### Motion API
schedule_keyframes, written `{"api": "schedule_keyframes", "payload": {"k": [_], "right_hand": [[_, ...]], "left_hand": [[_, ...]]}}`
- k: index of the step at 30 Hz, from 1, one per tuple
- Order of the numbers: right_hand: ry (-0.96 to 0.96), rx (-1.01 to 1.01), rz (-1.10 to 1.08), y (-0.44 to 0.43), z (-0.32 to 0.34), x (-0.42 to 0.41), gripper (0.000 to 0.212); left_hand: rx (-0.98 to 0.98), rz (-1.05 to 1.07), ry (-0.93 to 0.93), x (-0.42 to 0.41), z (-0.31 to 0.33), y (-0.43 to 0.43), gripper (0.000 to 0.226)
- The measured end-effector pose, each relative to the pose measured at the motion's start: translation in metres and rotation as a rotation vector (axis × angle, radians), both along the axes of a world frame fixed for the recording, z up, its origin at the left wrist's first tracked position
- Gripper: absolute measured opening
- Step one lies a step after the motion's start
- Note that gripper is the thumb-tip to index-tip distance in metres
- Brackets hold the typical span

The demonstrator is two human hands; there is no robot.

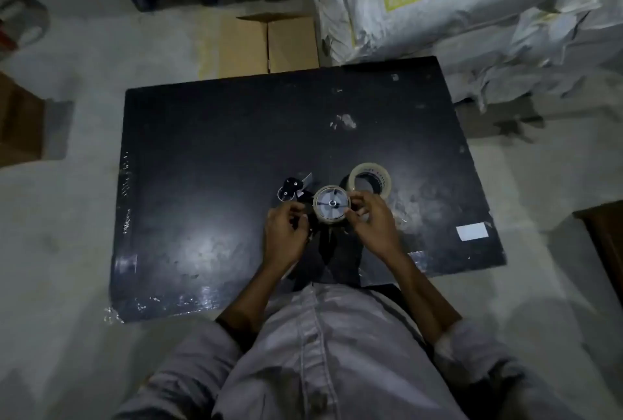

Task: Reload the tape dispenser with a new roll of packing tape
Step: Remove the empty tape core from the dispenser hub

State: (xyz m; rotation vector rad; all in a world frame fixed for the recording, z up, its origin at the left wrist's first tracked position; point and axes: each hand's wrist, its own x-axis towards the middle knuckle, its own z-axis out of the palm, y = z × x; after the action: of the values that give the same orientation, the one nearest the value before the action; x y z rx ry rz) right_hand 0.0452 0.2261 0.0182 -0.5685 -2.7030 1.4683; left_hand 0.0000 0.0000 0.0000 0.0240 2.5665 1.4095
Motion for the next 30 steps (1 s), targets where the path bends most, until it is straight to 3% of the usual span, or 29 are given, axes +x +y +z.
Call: {"api": "schedule_keyframes", "payload": {"k": [4,7,9,14,19,30], "right_hand": [[-0.088,0.058,0.059,-0.004,-0.002,-0.013,0.041],[-0.1,0.099,0.089,-0.012,-0.006,-0.017,0.048],[-0.13,0.124,0.12,-0.016,-0.006,-0.02,0.053],[-0.139,0.16,0.145,-0.021,-0.01,-0.028,0.054],[-0.148,0.12,0.195,-0.025,-0.015,-0.039,0.052],[-0.096,0.087,0.224,-0.021,-0.022,-0.045,0.048]], "left_hand": [[-0.346,-0.043,0.346,-0.008,0.001,-0.001,0.029],[-0.43,-0.246,0.372,-0.031,-0.006,-0.005,0.059],[-0.473,-0.394,0.403,-0.044,-0.013,-0.005,0.066],[-0.525,-0.574,0.474,-0.058,-0.021,0.003,0.058],[-0.58,-0.58,0.485,-0.06,-0.026,0.002,0.046],[-0.427,-0.541,0.521,-0.072,-0.025,0.003,0.035]]}}
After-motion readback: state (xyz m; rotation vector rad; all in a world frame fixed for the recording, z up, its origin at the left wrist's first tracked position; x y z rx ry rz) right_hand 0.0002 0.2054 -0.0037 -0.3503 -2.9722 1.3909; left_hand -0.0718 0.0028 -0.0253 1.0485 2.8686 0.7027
